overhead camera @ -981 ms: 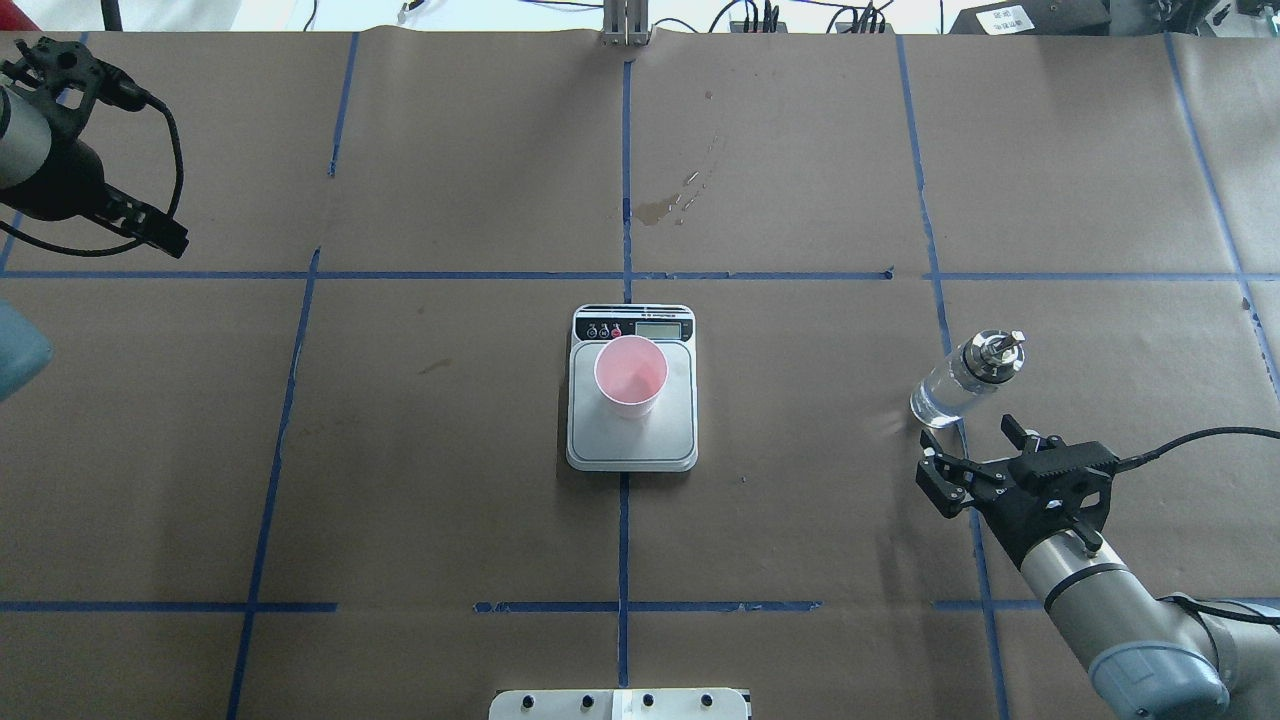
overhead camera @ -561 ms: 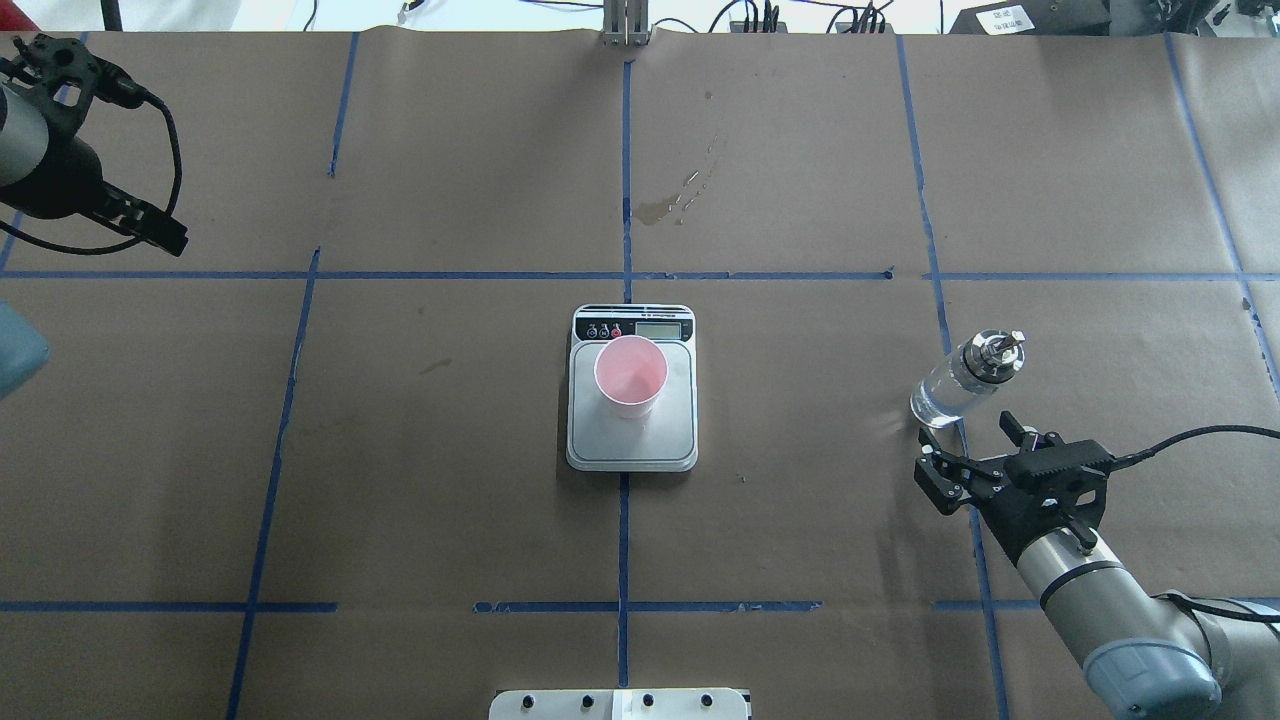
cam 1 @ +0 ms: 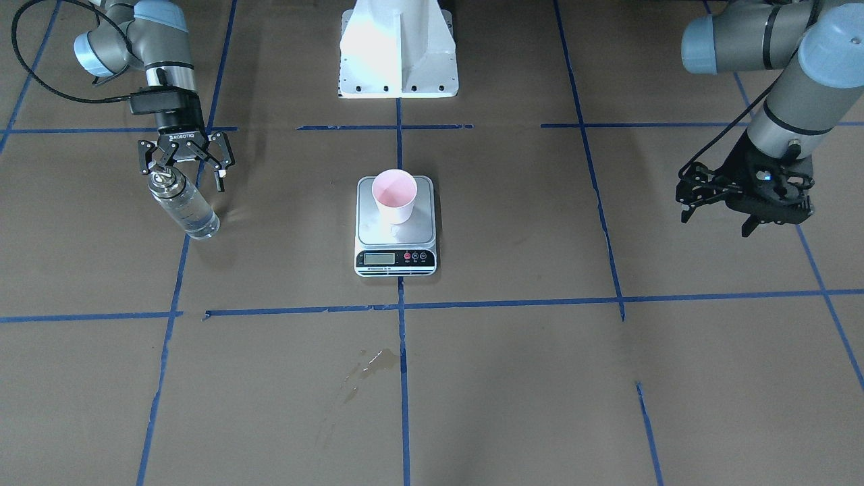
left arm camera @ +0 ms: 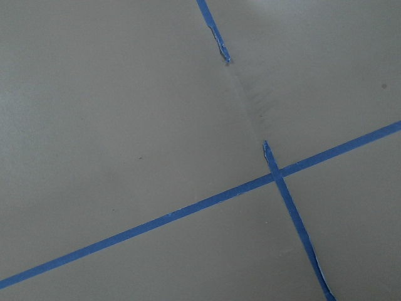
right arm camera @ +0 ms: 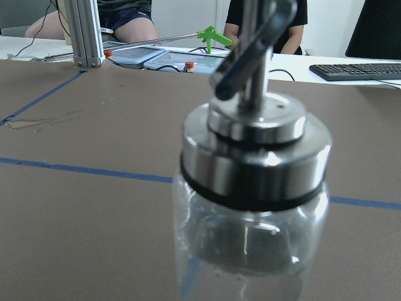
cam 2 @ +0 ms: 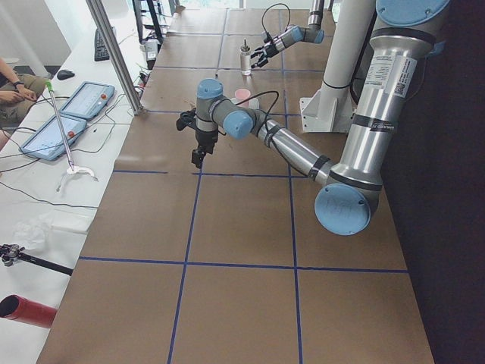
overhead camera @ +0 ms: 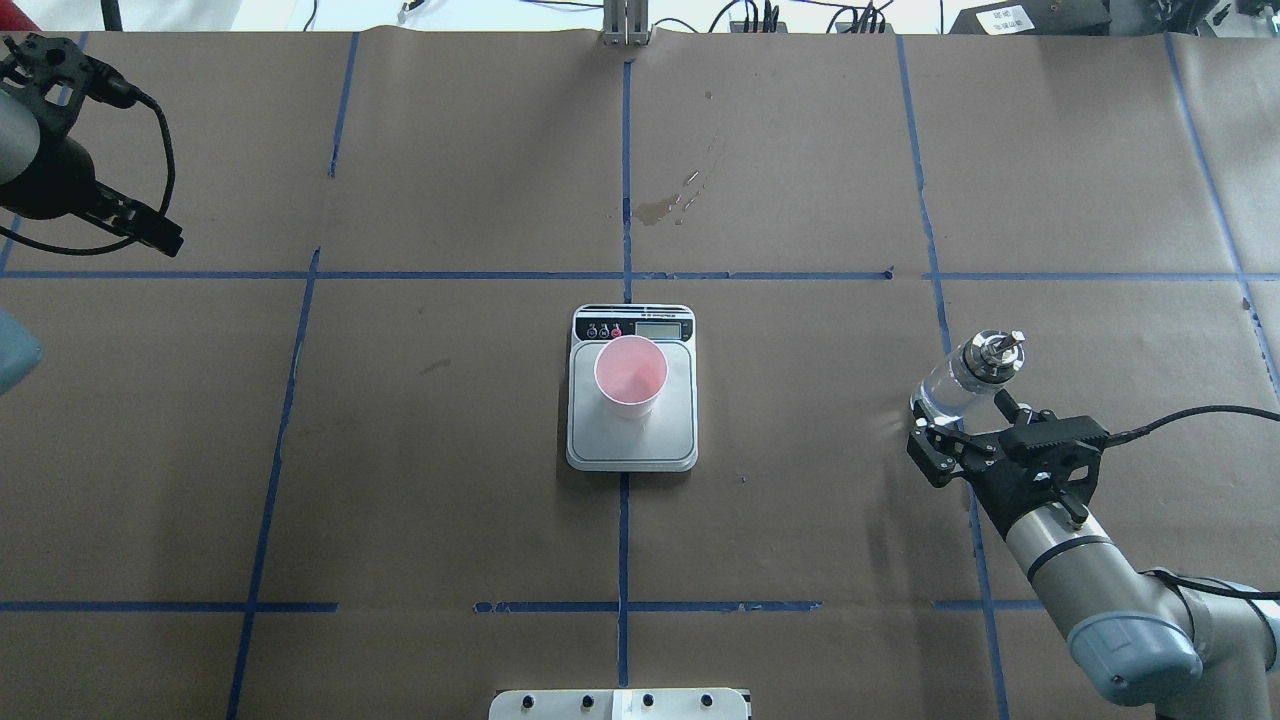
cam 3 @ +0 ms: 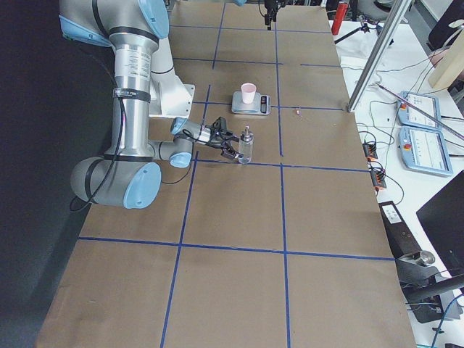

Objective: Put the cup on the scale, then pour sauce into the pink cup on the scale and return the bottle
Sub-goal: 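Close the right gripper around the glass sauce bottle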

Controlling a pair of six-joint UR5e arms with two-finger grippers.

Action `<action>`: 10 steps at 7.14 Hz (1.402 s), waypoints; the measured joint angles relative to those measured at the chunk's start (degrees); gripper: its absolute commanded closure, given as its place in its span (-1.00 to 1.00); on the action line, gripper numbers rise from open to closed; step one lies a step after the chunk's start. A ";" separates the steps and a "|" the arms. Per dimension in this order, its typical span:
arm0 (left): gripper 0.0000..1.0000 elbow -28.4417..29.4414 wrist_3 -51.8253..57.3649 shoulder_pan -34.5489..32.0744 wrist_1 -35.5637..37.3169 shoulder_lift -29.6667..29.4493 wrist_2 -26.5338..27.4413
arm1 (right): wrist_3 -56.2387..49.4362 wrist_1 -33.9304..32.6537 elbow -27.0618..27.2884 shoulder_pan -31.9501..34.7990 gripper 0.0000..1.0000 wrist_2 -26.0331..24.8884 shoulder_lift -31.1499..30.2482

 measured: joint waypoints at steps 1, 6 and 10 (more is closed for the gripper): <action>-0.84 -0.02 0.02 -0.15 0.00 0.03 -0.01 | 0.02 0.01 -0.42 0.56 -1.00 0.13 0.23; -0.84 -0.92 0.00 -0.46 0.15 0.07 -0.02 | -0.96 -0.12 -2.36 2.90 -1.00 1.62 2.89; -0.84 -1.45 -0.08 -1.04 0.31 0.07 -0.02 | -1.33 -0.07 -4.57 3.52 -0.94 2.15 3.81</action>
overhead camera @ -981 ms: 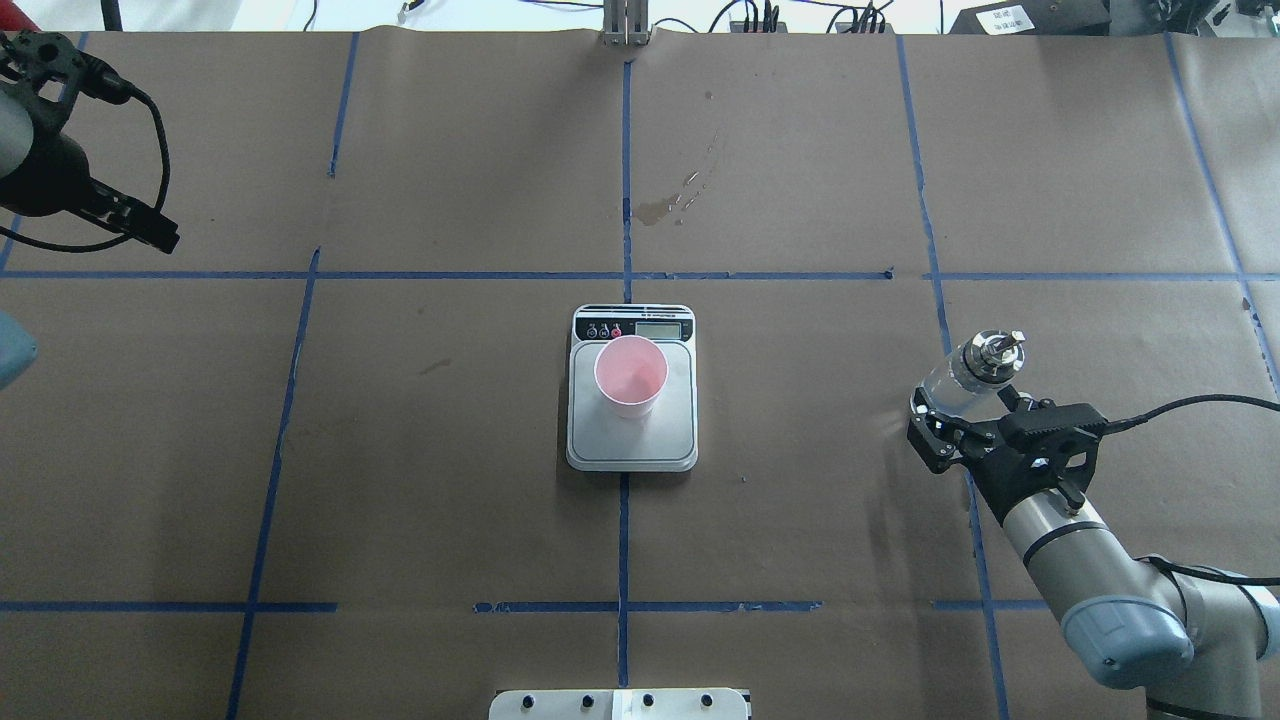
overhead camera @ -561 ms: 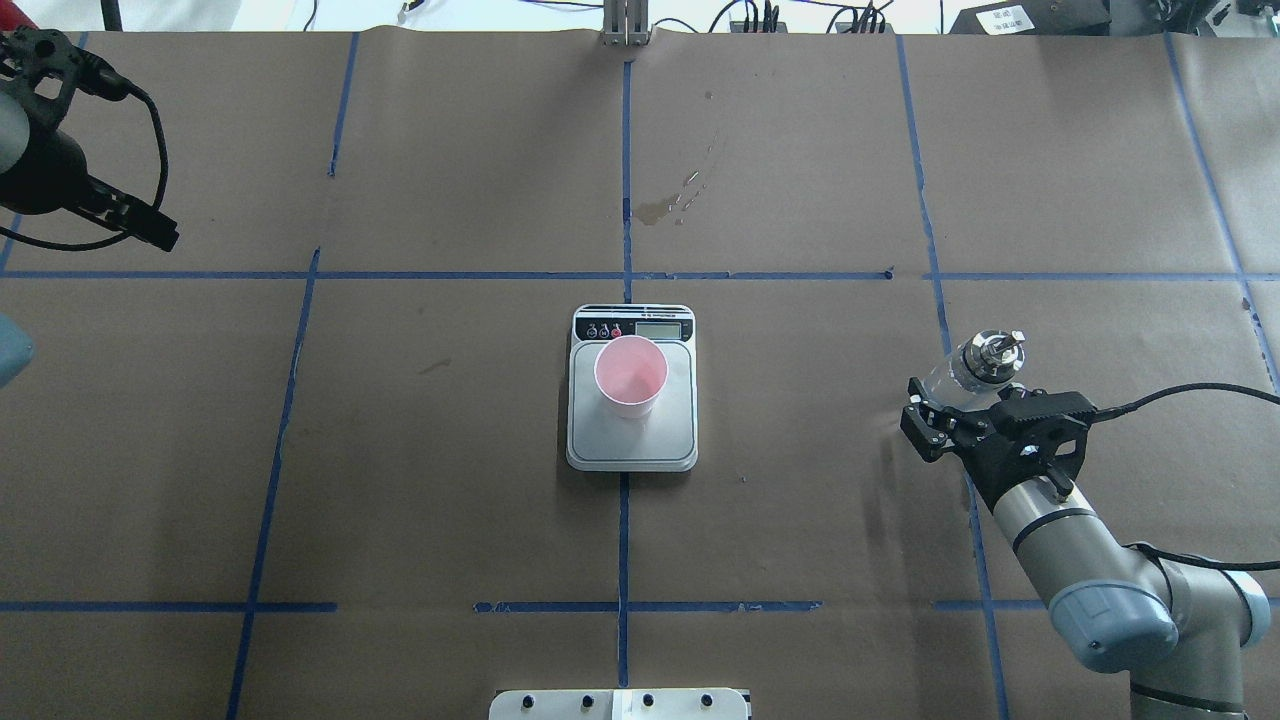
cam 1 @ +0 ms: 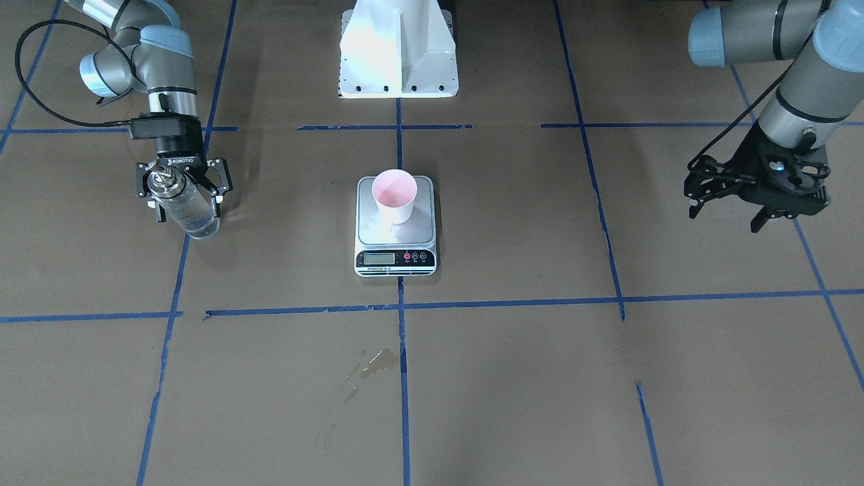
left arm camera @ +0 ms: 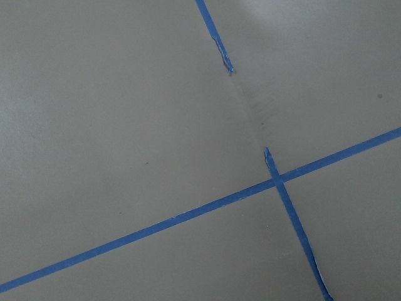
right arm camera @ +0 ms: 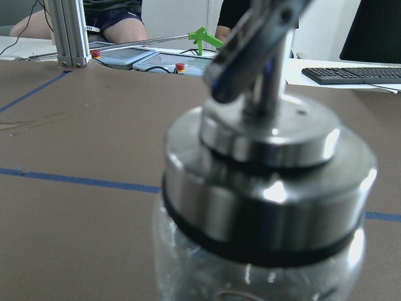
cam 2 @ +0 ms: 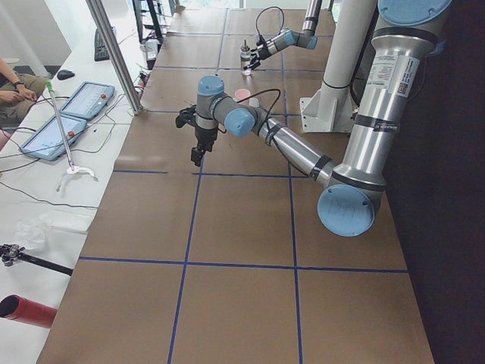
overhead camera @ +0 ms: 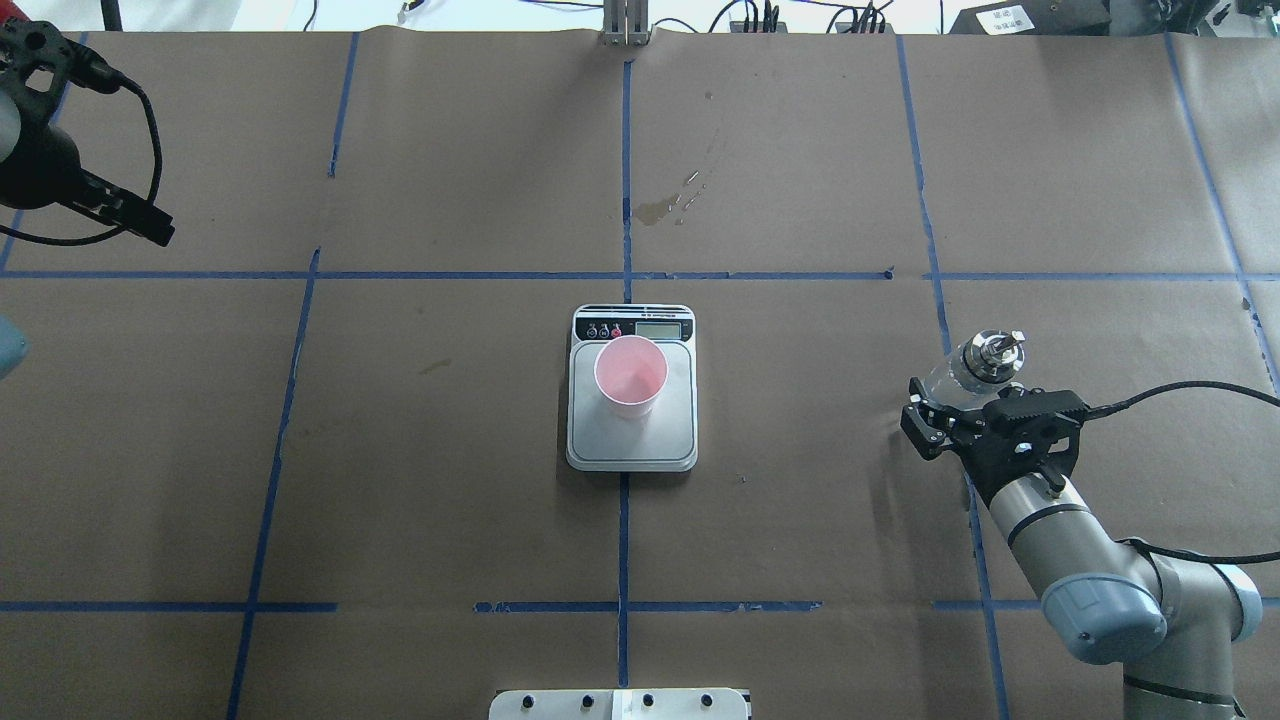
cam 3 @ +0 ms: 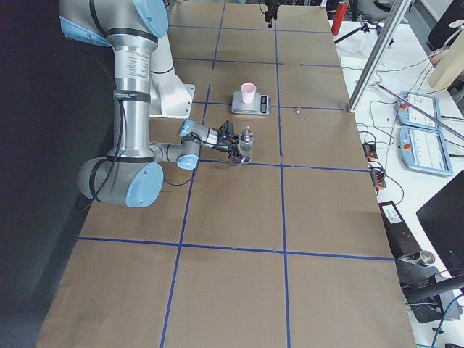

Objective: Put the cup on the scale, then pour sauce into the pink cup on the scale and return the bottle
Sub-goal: 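Close the right gripper around the glass sauce bottle, then lift the bottle with the right gripper and carry it beside the cup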

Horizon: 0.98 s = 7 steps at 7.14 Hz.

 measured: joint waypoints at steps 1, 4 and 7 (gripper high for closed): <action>-0.84 -0.20 -0.01 -0.19 0.09 0.00 0.00 | -0.08 0.02 -0.35 0.20 -0.85 0.04 0.48; -0.84 -0.47 -0.01 -1.09 0.21 -0.02 0.00 | -1.53 0.12 -0.85 0.55 0.14 0.13 1.34; -0.84 -0.83 -0.01 -1.46 1.38 -0.19 0.06 | -4.04 0.27 -0.60 0.79 1.00 -0.06 1.49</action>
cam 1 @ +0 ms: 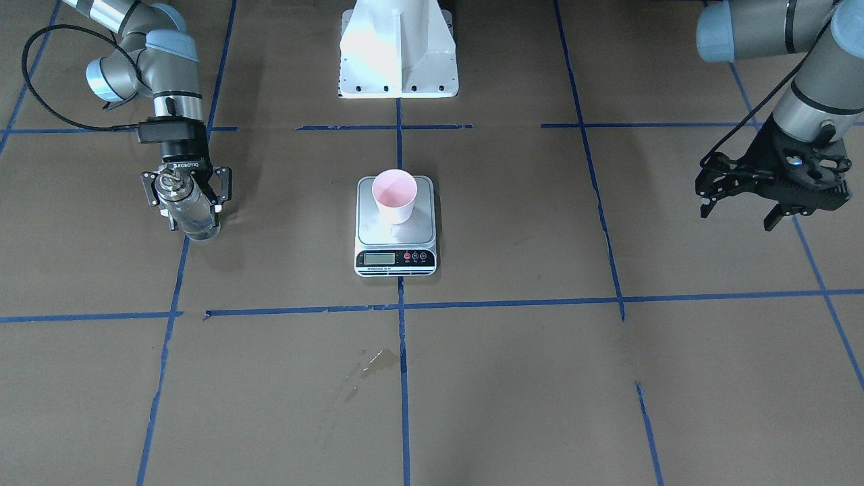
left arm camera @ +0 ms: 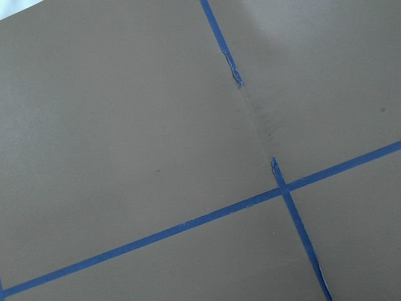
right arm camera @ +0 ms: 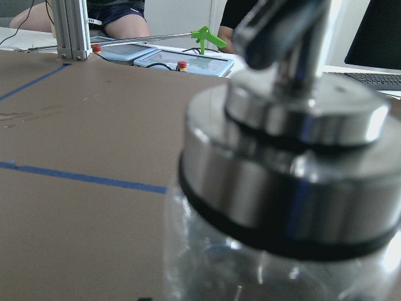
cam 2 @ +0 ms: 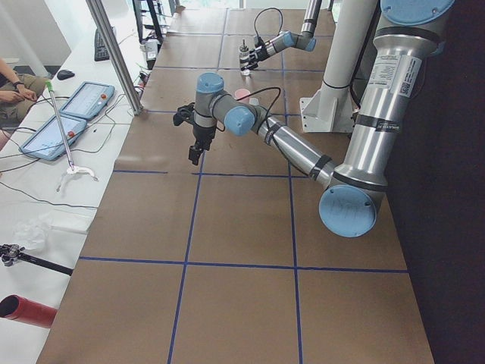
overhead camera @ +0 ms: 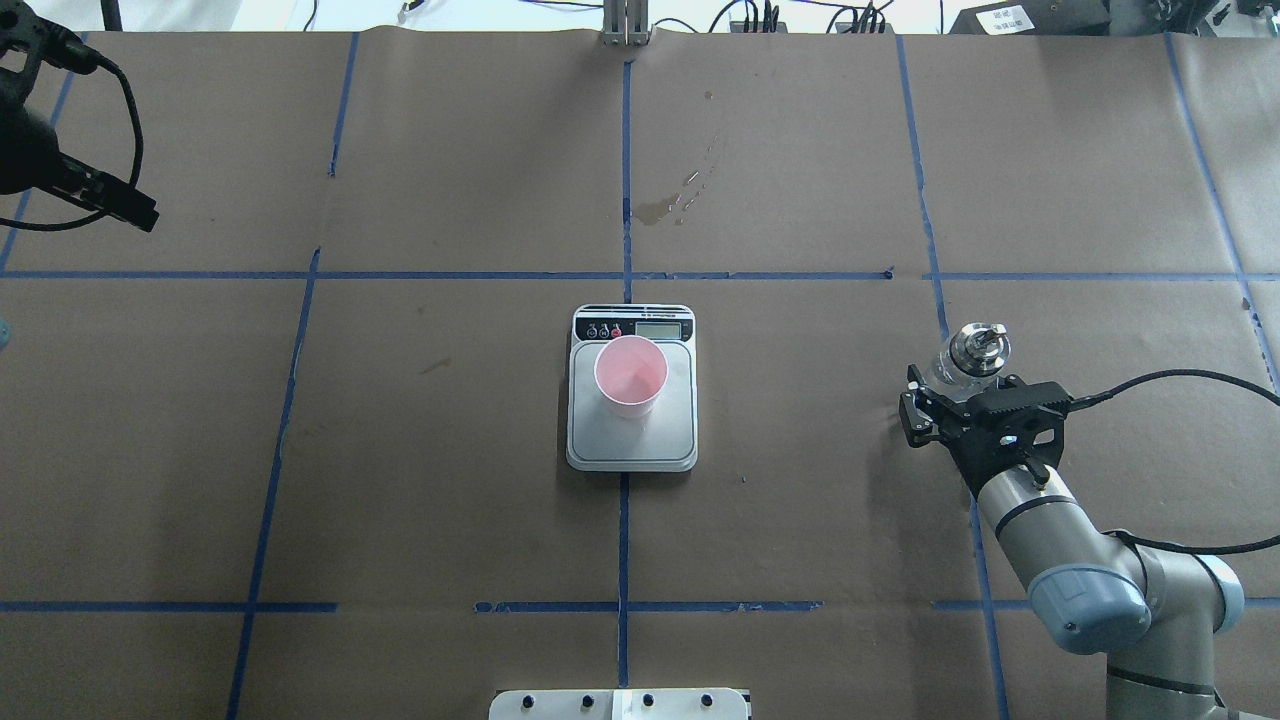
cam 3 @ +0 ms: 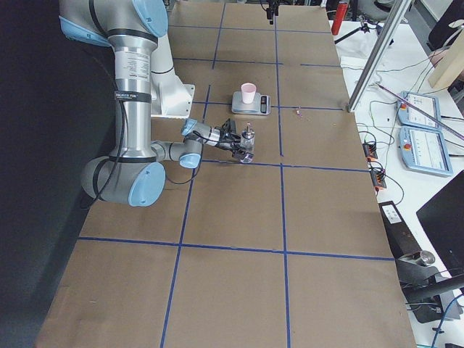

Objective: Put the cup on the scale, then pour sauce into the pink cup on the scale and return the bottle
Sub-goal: 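Lift the bottle with the right gripper and carry it beside the cup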

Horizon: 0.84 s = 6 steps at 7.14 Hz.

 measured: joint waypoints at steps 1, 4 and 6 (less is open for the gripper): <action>-0.84 -0.20 0.00 -0.07 0.44 -0.04 0.02 | -1.60 0.01 0.76 0.42 1.00 -0.19 0.02; -0.84 -0.35 0.30 -1.72 0.68 -0.29 -0.76 | -5.17 -1.56 4.08 1.44 1.00 -0.33 1.85; -0.84 -0.83 0.42 -2.68 0.75 -0.33 -2.28 | -5.31 -7.53 4.58 1.49 1.00 0.02 8.85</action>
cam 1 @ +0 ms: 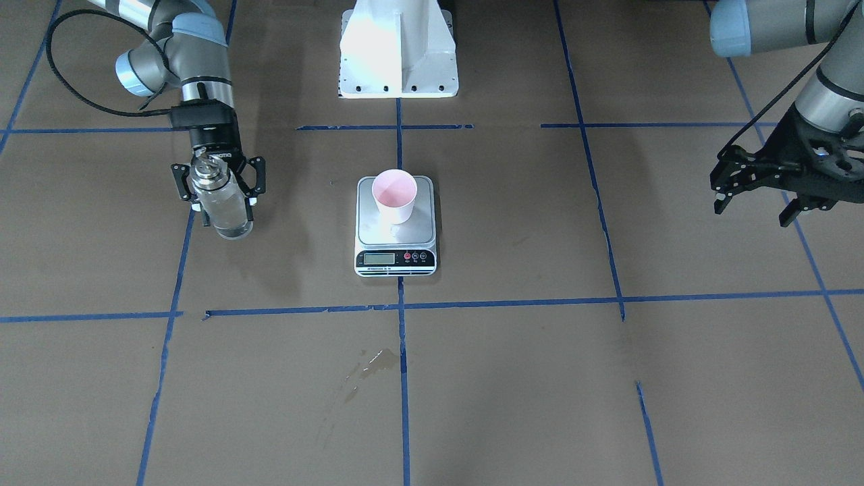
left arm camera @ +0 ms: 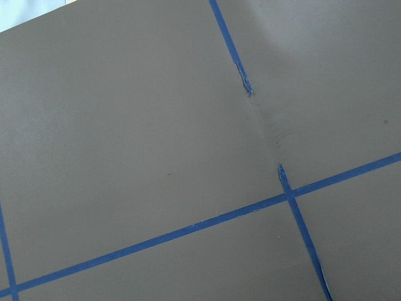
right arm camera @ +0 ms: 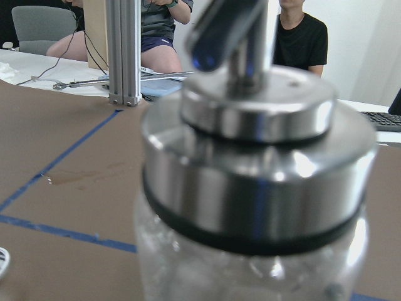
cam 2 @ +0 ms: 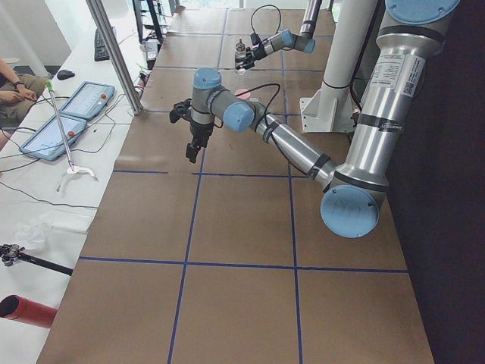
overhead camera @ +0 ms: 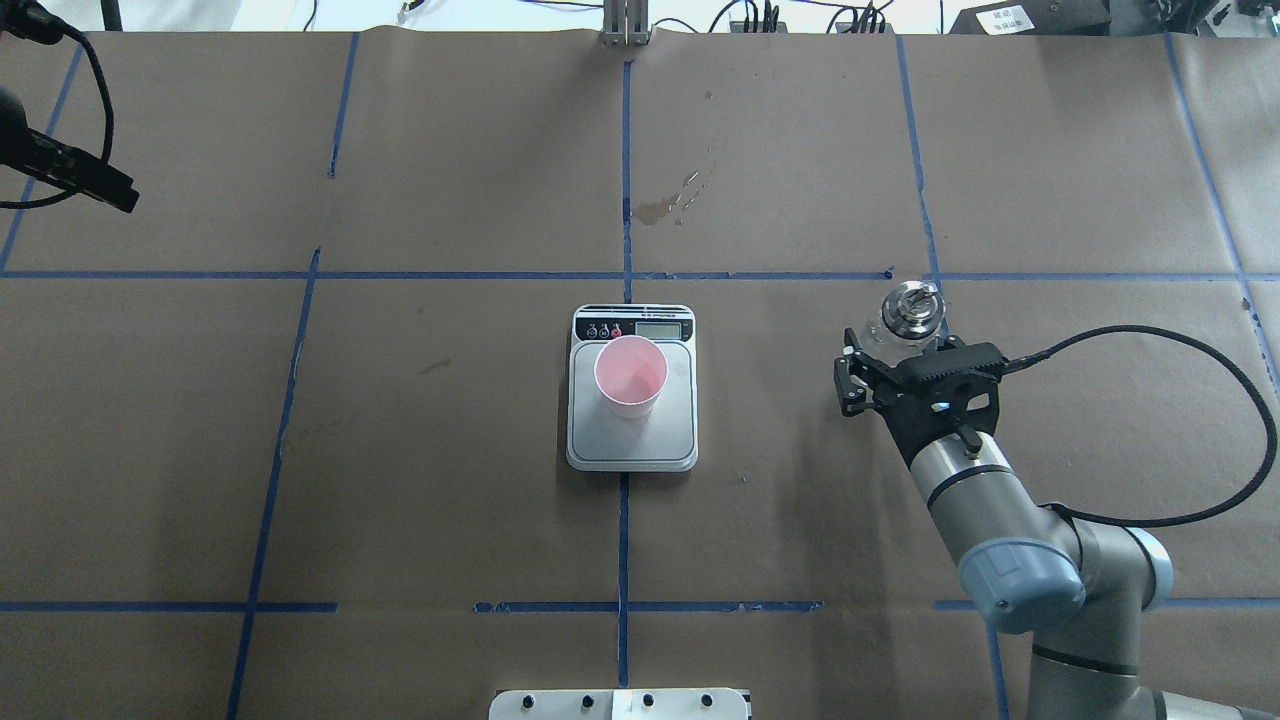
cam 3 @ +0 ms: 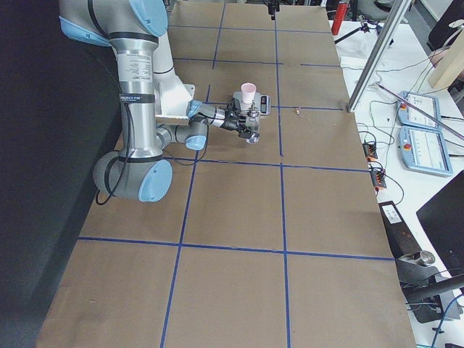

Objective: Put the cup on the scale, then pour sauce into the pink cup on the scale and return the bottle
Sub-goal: 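Lift the bottle with the right gripper and carry it beside the cup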

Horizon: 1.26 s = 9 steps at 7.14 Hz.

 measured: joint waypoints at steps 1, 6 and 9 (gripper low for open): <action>-0.84 -0.13 0.01 -0.18 0.02 0.07 -0.28 | 0.04 -3.30 0.56 0.00 1.00 0.17 2.90; -0.84 -0.25 0.06 -0.68 0.01 0.40 -3.24 | -0.27 -21.22 3.39 -0.07 1.00 2.33 10.90; -0.84 0.33 0.37 -0.94 -0.18 0.46 -3.66 | -3.89 -27.15 4.41 -0.19 1.00 0.43 12.33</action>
